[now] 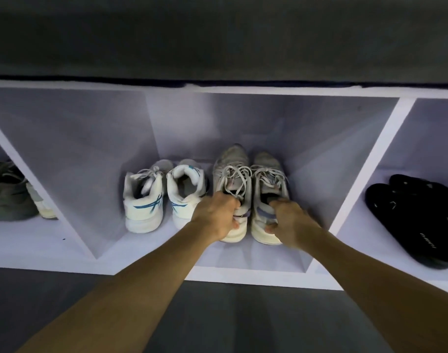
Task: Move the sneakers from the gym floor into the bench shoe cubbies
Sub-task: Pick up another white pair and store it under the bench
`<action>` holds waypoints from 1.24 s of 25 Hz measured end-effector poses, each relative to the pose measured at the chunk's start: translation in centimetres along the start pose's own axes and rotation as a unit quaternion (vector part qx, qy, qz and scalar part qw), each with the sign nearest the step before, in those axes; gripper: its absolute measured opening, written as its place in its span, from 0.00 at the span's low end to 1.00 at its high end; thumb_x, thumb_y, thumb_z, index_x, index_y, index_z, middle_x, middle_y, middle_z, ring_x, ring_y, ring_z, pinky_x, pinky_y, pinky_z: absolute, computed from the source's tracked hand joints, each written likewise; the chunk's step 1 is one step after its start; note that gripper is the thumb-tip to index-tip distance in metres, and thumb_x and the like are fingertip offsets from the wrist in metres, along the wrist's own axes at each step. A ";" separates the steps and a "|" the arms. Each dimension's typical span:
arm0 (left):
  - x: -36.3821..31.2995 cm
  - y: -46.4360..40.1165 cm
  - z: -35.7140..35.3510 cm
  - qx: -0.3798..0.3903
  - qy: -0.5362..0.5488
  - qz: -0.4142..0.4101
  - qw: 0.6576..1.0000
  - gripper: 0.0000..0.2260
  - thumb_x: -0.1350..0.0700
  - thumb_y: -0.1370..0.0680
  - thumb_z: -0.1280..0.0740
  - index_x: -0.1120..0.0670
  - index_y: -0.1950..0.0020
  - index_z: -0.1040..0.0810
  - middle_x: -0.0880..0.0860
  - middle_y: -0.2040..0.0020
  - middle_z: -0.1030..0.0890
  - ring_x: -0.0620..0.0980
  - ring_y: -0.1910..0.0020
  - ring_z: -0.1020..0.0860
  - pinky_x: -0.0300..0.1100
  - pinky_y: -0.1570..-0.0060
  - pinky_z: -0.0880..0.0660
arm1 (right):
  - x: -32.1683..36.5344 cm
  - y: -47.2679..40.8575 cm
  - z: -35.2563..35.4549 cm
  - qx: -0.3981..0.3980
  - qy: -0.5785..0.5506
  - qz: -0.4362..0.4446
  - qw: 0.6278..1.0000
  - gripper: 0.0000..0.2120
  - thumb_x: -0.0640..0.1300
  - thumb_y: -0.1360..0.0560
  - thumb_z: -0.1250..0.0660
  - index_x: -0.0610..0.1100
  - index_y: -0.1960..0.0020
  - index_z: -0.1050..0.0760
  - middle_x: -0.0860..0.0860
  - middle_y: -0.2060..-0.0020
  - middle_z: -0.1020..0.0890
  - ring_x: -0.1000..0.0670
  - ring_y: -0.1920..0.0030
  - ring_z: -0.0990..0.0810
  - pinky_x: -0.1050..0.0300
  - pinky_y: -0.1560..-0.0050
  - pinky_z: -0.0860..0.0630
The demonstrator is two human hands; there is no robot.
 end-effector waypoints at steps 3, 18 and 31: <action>0.7 -0.6 -0.7 0.011 0.013 0.013 1.000 0.10 0.53 0.27 0.28 0.55 0.49 0.22 0.58 0.47 0.21 0.61 0.47 0.23 0.48 0.48 0.26 | 0.0 -1.0 -0.6 0.013 0.001 -0.008 1.000 0.23 0.48 0.28 0.30 0.44 0.36 0.31 0.45 0.36 0.27 0.41 0.38 0.27 0.53 0.39 0.29; 2.0 0.0 0.9 -0.055 -0.018 0.007 0.998 0.27 0.37 0.31 0.31 0.44 0.35 0.32 0.48 0.35 0.28 0.55 0.40 0.26 0.48 0.49 0.26 | 0.7 0.1 1.3 -0.040 0.058 0.015 0.997 0.32 0.61 0.30 0.32 0.51 0.32 0.39 0.50 0.32 0.32 0.42 0.36 0.29 0.48 0.40 0.29; -3.1 9.3 9.6 -0.128 -0.007 -0.060 0.990 0.27 0.31 0.35 0.33 0.41 0.41 0.30 0.45 0.43 0.24 0.51 0.46 0.23 0.45 0.53 0.28 | 2.7 10.3 9.1 -0.136 0.030 0.106 0.985 0.30 0.68 0.29 0.40 0.59 0.32 0.42 0.56 0.31 0.34 0.45 0.36 0.31 0.47 0.44 0.28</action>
Point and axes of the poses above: each hand's wrist, its own y-axis away from the middle knuckle, its own z-axis out of the back of the hand, x = y × z, the point moved 1 cm from there along -y, towards the middle knuckle
